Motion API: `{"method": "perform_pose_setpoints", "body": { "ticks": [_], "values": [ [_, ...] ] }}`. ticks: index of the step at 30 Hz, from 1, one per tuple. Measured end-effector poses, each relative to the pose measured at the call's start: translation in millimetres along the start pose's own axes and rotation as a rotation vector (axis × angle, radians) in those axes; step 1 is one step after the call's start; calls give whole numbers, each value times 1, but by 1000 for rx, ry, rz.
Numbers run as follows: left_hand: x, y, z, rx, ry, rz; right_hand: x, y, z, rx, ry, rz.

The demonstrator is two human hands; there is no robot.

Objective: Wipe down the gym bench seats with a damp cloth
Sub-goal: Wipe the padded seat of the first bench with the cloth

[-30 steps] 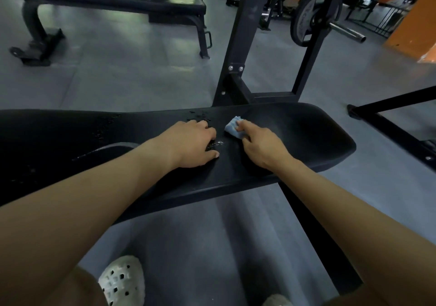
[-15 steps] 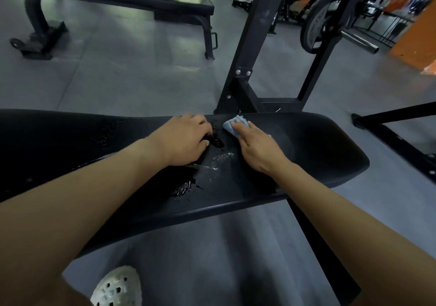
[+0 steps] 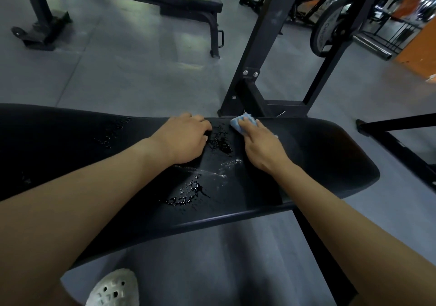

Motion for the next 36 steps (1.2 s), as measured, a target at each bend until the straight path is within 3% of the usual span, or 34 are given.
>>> {"method": "perform_pose_setpoints", "body": {
  "ticks": [5, 13, 21, 24, 30, 33, 36],
  "values": [
    [-1, 0, -1, -1, -2, 4, 1, 9, 9, -130, -55, 60],
    [0, 5, 5, 8, 23, 33, -14, -12, -40, 184, -6, -85],
    [-1, 1, 0, 19, -15, 8, 4, -3, 30, -140, 6, 52],
    [-1, 1, 0, 16, -22, 17, 1, -8, 11, -93, -29, 66],
    [4, 4, -1, 13, -26, 23, -15, -18, -56, 189, -67, -98],
    [6, 2, -4, 20, -42, 19, -9, -17, -50, 161, -24, -97],
    [7, -2, -15, 50, -56, 1, 1, -8, -25, 33, -1, 5]
  ]
}}
Point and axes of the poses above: each hand's wrist, its own y-axis away from the middle knuckle, its own x-axis out of the palm, z = x × y, the point moved 7 cm from there along -y, towards the middle knuckle, and after that the axes turned 3 degrees about y, right-handed, at the moved point
